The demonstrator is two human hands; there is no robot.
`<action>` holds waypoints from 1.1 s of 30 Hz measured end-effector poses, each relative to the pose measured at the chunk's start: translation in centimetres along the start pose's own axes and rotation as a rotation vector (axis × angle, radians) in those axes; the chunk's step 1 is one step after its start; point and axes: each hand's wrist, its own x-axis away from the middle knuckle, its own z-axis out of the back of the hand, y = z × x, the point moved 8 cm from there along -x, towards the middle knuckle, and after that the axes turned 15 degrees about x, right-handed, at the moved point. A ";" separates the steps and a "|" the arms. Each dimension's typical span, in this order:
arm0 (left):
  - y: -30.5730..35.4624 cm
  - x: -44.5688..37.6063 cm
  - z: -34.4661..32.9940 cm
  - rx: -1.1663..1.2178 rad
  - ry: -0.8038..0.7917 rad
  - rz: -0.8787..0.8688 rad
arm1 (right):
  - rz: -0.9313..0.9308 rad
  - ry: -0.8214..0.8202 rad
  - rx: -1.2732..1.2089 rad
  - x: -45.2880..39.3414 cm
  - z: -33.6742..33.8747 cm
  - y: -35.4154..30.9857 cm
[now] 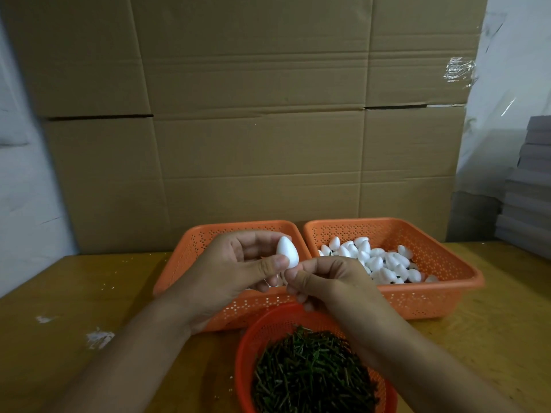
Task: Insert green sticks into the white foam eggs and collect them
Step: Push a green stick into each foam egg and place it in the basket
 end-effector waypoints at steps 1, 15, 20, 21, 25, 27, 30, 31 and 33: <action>0.0 0.0 0.0 0.004 -0.008 0.001 | 0.001 -0.004 -0.003 0.0 0.0 0.0; 0.4 -0.2 0.5 0.020 0.096 -0.055 | 0.004 -0.002 -0.036 -0.3 0.1 0.4; 0.8 -0.2 2.6 0.116 0.299 -0.088 | -0.020 -0.015 -0.123 -0.7 0.3 1.0; 0.8 -0.2 3.0 0.117 0.334 -0.090 | -0.017 -0.018 -0.119 -0.8 0.3 1.1; 0.6 -0.2 3.8 0.090 0.376 -0.088 | -0.006 -0.011 -0.121 -0.9 0.5 1.0; 0.6 -0.3 4.0 0.046 0.386 -0.104 | -0.010 0.002 -0.099 -0.9 0.9 1.0; 0.8 -0.5 5.1 -0.219 0.425 -0.145 | -0.073 0.074 -0.047 -1.4 2.7 1.5; 0.9 -0.6 5.6 -0.354 0.423 -0.148 | -0.101 0.127 -0.026 -1.6 3.8 1.8; 1.1 -0.8 6.4 -0.614 0.400 -0.147 | -0.139 0.265 0.081 -2.0 6.8 2.5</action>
